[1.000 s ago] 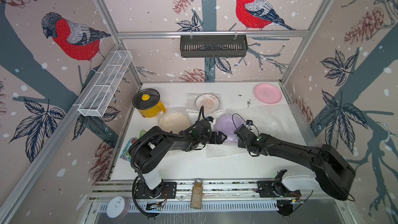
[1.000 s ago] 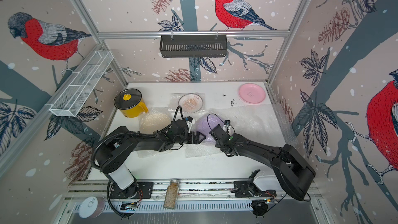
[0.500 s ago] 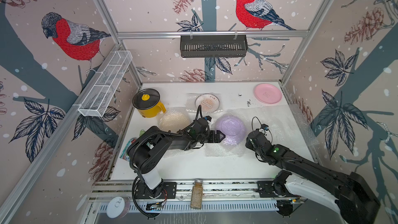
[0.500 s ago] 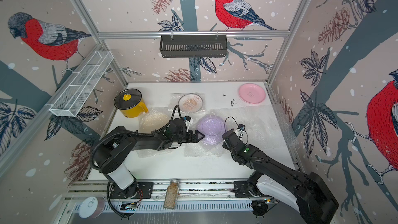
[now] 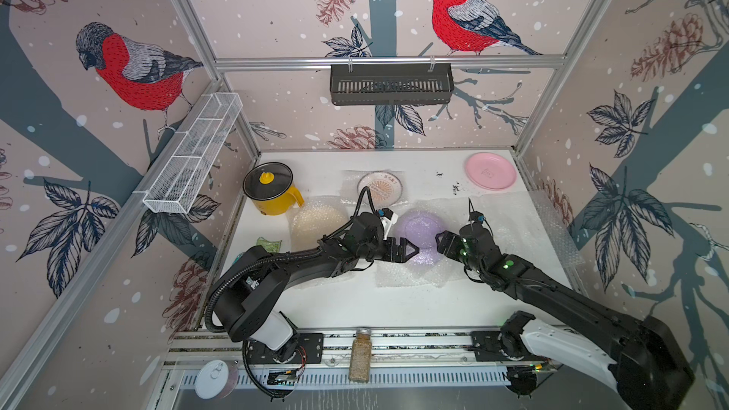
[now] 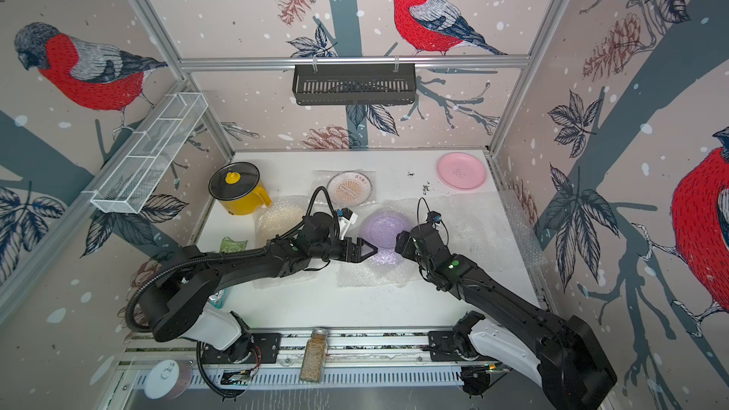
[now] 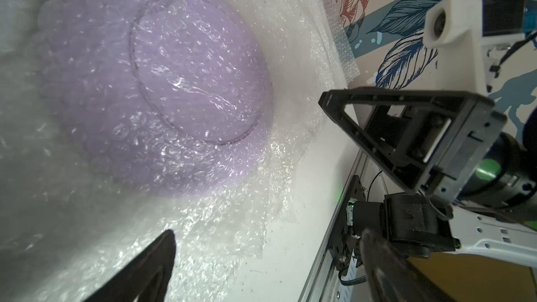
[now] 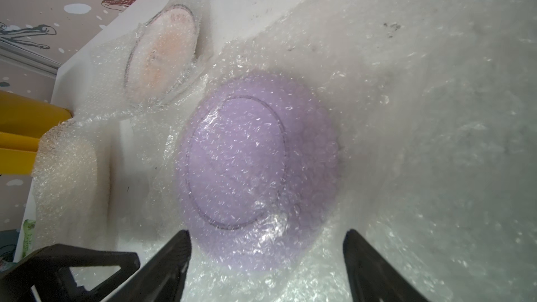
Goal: Unpack dinner plates from bubble wrap
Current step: Unwrap the bubble wrap.
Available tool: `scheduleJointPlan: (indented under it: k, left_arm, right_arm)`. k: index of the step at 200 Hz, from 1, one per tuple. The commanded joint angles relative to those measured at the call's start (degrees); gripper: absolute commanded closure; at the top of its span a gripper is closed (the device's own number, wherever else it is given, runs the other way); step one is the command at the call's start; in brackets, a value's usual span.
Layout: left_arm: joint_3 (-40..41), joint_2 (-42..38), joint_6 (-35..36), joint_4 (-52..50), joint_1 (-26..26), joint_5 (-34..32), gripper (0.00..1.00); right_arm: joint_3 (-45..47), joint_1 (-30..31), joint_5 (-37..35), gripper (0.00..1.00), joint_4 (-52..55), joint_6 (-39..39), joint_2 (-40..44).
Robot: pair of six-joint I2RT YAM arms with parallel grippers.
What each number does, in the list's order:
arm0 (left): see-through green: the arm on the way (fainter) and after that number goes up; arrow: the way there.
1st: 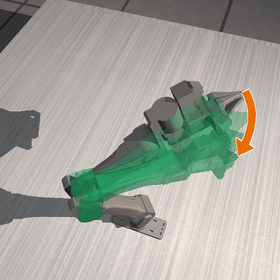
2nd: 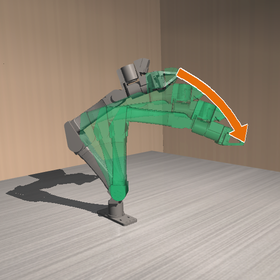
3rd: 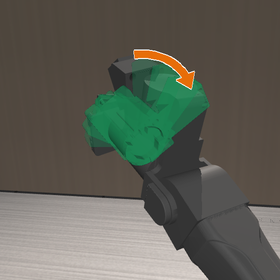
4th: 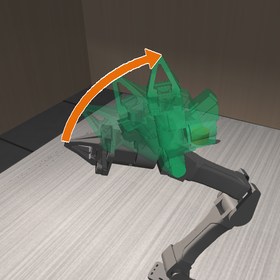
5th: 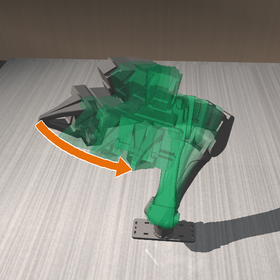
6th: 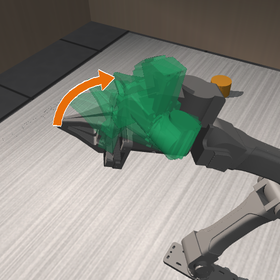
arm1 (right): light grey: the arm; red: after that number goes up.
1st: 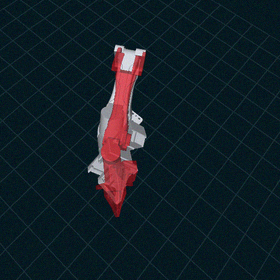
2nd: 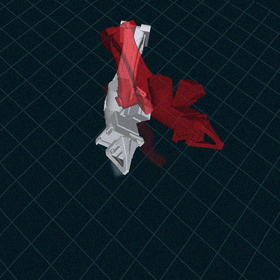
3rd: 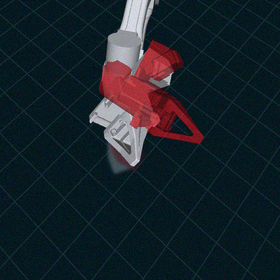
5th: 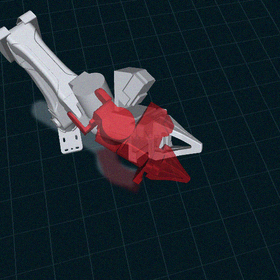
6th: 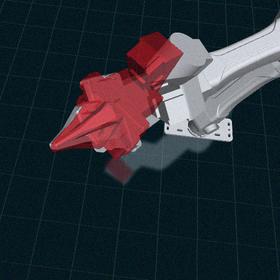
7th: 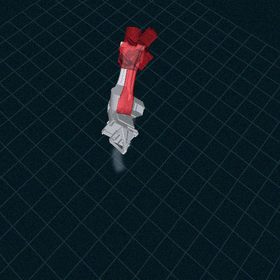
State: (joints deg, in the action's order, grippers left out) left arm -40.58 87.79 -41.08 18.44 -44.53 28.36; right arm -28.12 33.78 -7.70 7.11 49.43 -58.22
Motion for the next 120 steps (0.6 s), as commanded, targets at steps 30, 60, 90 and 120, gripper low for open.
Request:
scheduleJointPlan:
  k: [30,60,90,120]
  left_arm:
    - [-3.6,4.1,0.4,0.6,-0.1,-0.8,0.02]
    - [-5.6,5.5,0.6,-0.3,0.1,-1.3,0.02]
    - [-6.0,5.2,0.6,-0.7,0.7,-1.2,0.02]
    - [-6.3,4.9,0.2,-0.7,1.6,-1.3,0.02]
  right_arm:
    - [1.0,-9.0,17.3,0.01,-6.9,-4.6,-4.2]
    - [-0.3,-11.5,9.8,0.01,2.4,-3.9,-1.6]
    - [-1.0,-10.8,7.9,0.01,4.7,-4.2,7.1]
    - [-4.1,-5.6,10.6,0.01,2.5,-4.1,6.1]
